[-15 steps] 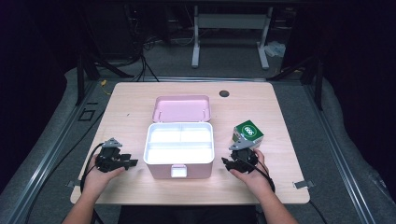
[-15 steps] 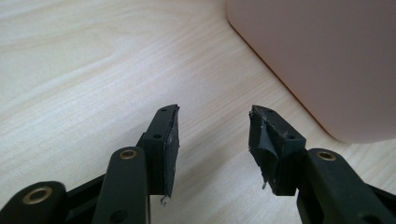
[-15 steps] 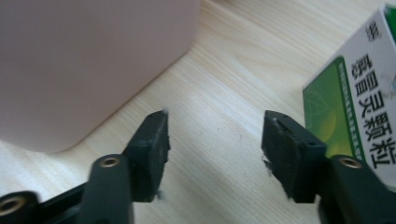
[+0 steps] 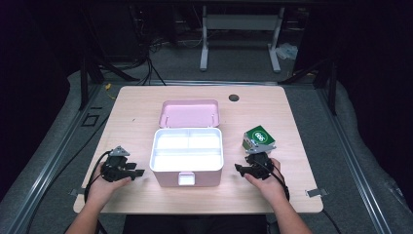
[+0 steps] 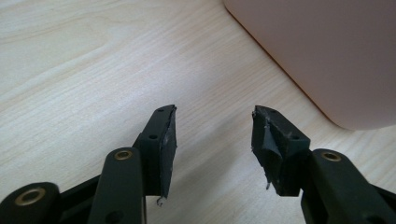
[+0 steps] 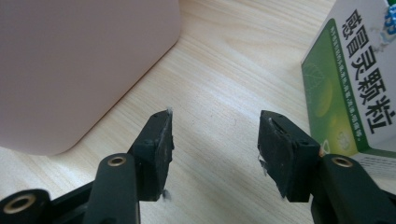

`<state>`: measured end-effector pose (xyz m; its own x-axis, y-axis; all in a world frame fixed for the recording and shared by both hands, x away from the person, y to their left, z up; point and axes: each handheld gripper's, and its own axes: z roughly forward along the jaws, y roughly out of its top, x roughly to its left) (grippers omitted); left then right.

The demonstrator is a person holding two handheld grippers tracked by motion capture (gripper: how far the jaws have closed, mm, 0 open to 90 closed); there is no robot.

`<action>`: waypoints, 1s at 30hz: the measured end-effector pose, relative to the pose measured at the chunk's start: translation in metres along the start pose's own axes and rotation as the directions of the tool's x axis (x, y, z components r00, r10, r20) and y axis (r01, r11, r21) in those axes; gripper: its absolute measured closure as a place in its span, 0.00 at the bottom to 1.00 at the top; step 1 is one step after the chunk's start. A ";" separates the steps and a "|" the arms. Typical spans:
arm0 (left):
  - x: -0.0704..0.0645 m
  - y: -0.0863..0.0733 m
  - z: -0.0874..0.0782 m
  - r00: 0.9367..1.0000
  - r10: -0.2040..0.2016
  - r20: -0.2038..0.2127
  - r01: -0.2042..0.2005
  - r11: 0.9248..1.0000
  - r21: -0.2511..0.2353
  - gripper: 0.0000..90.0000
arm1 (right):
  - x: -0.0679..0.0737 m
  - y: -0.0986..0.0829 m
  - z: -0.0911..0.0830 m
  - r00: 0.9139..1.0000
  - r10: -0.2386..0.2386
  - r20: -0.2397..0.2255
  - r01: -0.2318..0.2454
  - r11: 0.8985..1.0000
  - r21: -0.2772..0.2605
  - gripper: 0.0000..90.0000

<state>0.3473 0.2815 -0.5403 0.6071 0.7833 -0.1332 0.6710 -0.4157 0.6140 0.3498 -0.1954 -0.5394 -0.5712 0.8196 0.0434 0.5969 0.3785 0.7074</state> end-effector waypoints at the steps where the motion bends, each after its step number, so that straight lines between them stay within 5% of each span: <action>1: 0.000 0.000 0.001 1.000 -0.010 0.009 0.010 1.000 0.005 0.57 | 0.000 0.000 0.000 1.000 -0.002 0.001 0.002 1.000 0.000 0.50; 8: -0.001 0.002 0.002 0.999 -0.014 0.047 0.013 1.000 0.010 0.59 | -0.003 0.000 0.002 1.000 0.007 -0.010 -0.007 1.000 0.006 0.53; 19: 0.004 0.022 -0.030 0.997 -0.051 0.064 0.055 0.996 -0.069 0.61 | -0.003 -0.001 -0.001 1.000 0.017 -0.027 -0.017 1.000 -0.006 0.53; 30: 0.000 0.053 -0.044 0.997 0.001 0.073 0.005 0.996 -0.087 0.63 | -0.001 -0.001 -0.002 1.000 0.017 -0.023 -0.017 1.000 -0.012 0.53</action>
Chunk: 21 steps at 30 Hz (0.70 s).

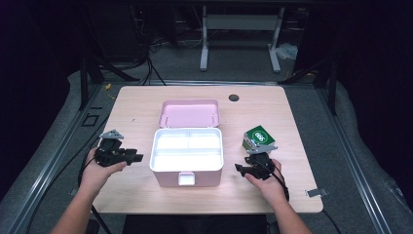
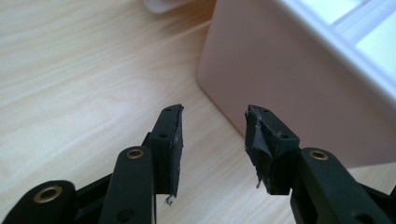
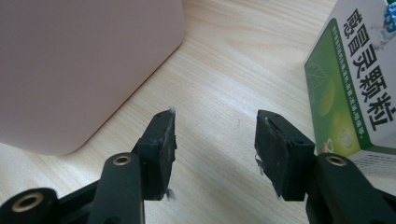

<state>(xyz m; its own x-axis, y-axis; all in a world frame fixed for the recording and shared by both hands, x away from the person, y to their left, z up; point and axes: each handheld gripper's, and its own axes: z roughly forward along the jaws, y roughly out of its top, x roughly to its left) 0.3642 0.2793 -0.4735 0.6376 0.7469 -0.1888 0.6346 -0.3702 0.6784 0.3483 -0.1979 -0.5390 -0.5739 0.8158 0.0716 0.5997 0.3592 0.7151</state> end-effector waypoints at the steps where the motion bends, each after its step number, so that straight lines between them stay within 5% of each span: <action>1: -0.001 0.003 -0.001 1.000 0.008 -0.002 -0.008 1.000 -0.001 0.63 | 0.000 0.000 0.000 1.000 0.000 0.000 0.000 1.000 -0.004 0.53; 21: -0.020 0.046 -0.018 0.994 0.109 0.011 -0.109 0.994 -0.013 0.67 | -0.001 -0.001 0.000 1.000 0.007 -0.011 -0.007 1.000 -0.005 0.53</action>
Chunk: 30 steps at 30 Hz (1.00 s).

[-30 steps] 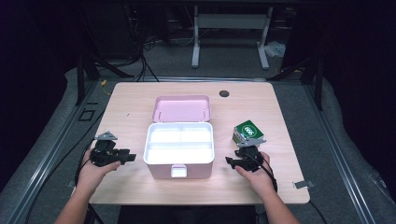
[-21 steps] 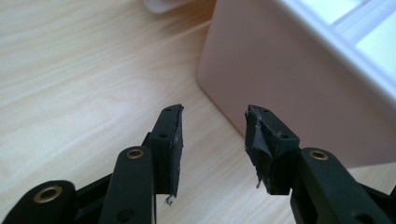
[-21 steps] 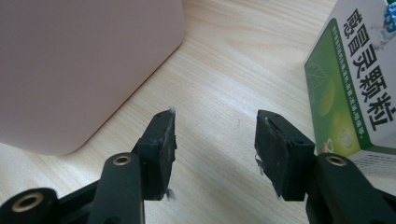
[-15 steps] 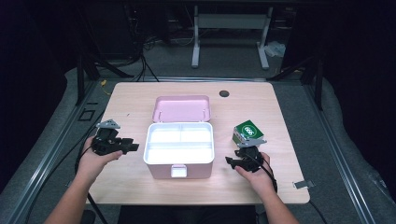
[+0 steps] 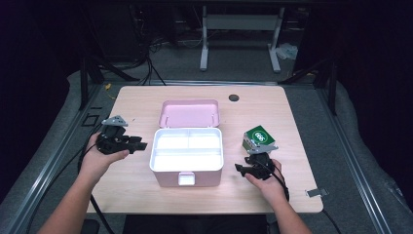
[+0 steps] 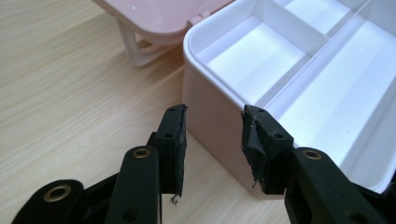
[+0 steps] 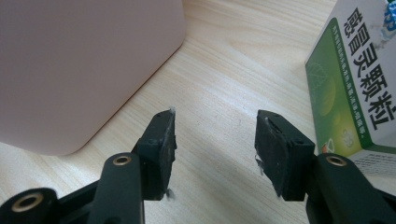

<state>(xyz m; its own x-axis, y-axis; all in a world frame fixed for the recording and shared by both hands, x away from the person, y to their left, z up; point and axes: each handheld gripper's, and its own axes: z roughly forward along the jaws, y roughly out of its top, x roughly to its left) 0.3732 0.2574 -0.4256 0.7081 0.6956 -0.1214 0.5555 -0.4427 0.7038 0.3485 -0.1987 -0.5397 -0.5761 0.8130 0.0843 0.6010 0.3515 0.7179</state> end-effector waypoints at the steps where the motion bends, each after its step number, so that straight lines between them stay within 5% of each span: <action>1: -0.001 0.002 0.000 1.000 0.002 0.003 -0.002 1.000 -0.002 0.67 | 0.000 0.000 0.000 1.000 -0.001 0.000 0.001 1.000 0.001 0.53; 11: -0.014 0.019 0.013 0.996 0.078 0.044 -0.079 0.997 0.017 0.70 | 0.000 0.000 0.000 1.000 0.000 -0.005 0.000 1.000 0.003 0.53; 14: -0.020 0.025 0.020 0.991 0.115 0.067 -0.117 0.992 0.036 0.73 | -0.001 0.000 0.001 1.000 0.001 -0.007 -0.001 1.000 0.005 0.53; 15: -0.024 0.030 0.024 0.985 0.153 0.080 -0.157 0.986 0.048 0.74 | -0.001 0.000 0.001 1.000 0.002 -0.008 -0.002 1.000 0.006 0.53; 17: -0.026 0.033 0.027 0.982 0.167 0.091 -0.173 0.983 0.057 0.77 | -0.001 0.000 0.001 1.000 0.001 -0.007 -0.001 1.000 0.008 0.53; 18: -0.029 0.038 0.031 0.973 0.203 0.107 -0.212 0.974 0.077 0.79 | -0.002 0.000 0.001 1.000 0.001 -0.008 -0.001 1.000 0.008 0.53; 19: -0.029 0.038 0.031 0.973 0.203 0.107 -0.212 0.974 0.077 0.80 | -0.002 -0.001 0.001 1.000 0.002 -0.008 -0.002 1.000 0.009 0.53; 23: -0.040 0.052 0.043 0.956 0.263 0.127 -0.281 0.948 0.148 0.84 | -0.002 -0.001 0.002 1.000 -0.001 -0.012 0.001 1.000 0.012 0.53; 24: -0.040 0.052 0.043 0.956 0.263 0.127 -0.281 0.948 0.148 0.85 | -0.002 -0.001 0.002 1.000 -0.001 -0.012 0.001 1.000 0.012 0.53; 25: -0.045 0.057 0.047 0.943 0.305 0.131 -0.326 0.927 0.188 0.85 | -0.002 -0.001 0.002 1.000 -0.003 -0.015 0.003 1.000 0.014 0.53; 26: -0.048 0.060 0.049 0.935 0.323 0.147 -0.348 0.916 0.200 0.85 | -0.002 -0.001 0.002 1.000 -0.003 -0.016 0.003 1.000 0.014 0.53; 28: -0.053 0.065 0.052 0.922 0.352 0.163 -0.383 0.895 0.230 0.85 | -0.002 -0.001 0.002 1.000 -0.003 -0.017 0.003 1.000 0.014 0.53; 29: -0.053 0.065 0.052 0.922 0.352 0.163 -0.383 0.895 0.230 0.86 | -0.002 -0.001 0.002 1.000 -0.003 -0.017 0.003 1.000 0.014 0.53; 30: -0.058 0.070 0.056 0.905 0.387 0.179 -0.423 0.869 0.257 0.85 | -0.002 -0.001 0.002 1.000 -0.003 -0.018 0.003 1.000 0.014 0.53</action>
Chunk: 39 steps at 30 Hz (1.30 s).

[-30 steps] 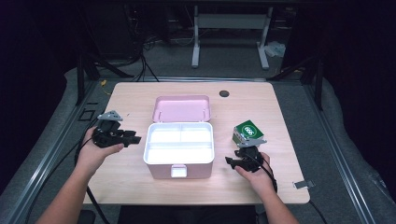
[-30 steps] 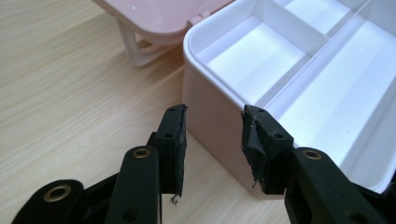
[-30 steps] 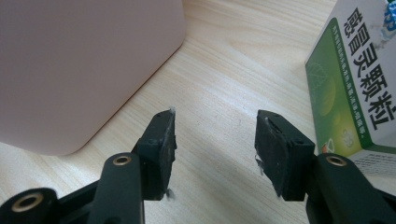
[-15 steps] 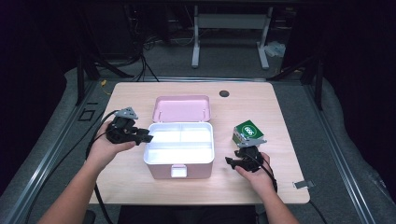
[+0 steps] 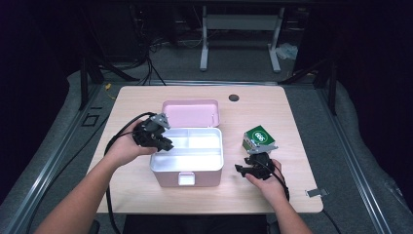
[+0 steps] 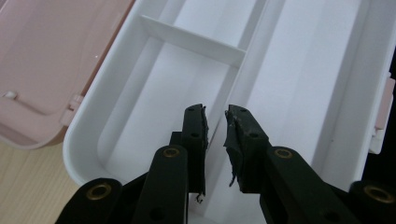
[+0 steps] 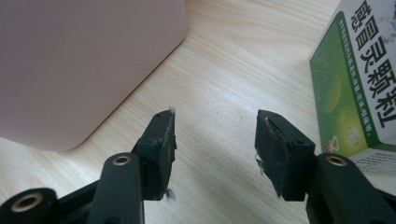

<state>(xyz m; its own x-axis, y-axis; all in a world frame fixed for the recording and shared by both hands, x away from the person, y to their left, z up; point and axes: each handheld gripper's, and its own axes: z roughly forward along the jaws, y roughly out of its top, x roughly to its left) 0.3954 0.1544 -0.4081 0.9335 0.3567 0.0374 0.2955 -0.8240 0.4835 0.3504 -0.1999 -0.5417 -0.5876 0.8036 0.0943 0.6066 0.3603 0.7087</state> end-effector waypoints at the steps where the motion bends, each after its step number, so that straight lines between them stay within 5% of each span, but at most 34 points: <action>1: 0.000 0.000 0.000 1.000 0.000 0.000 0.000 1.000 0.000 0.85 | 0.000 0.000 0.000 1.000 0.000 0.000 0.000 1.000 0.000 0.53; 4: -0.003 0.012 0.004 0.997 0.072 0.016 -0.073 0.994 0.086 0.86 | 0.000 0.000 0.000 1.000 -0.003 -0.001 0.003 1.000 0.001 0.53; 9: -0.002 0.022 0.008 0.993 0.117 0.028 -0.120 0.981 0.154 0.89 | 0.001 0.000 0.000 1.000 -0.002 -0.004 0.002 1.000 0.003 0.53; 13: 0.000 0.033 0.013 0.985 0.168 0.045 -0.174 0.959 0.225 0.89 | 0.001 0.000 0.001 1.000 -0.004 -0.005 0.004 1.000 0.004 0.53; 39: -0.003 0.064 0.044 0.963 0.228 0.142 -0.265 0.898 0.350 0.93 | 0.000 0.000 0.001 1.000 -0.006 -0.018 0.006 1.000 0.005 0.53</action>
<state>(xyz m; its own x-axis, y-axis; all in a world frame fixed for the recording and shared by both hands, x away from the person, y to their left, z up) 0.4201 0.0811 -0.4159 0.9954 0.0930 0.0226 0.0897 -0.9889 0.1181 0.3508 -0.1998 -0.5422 -0.6009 0.7928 0.1023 0.6056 0.3679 0.7057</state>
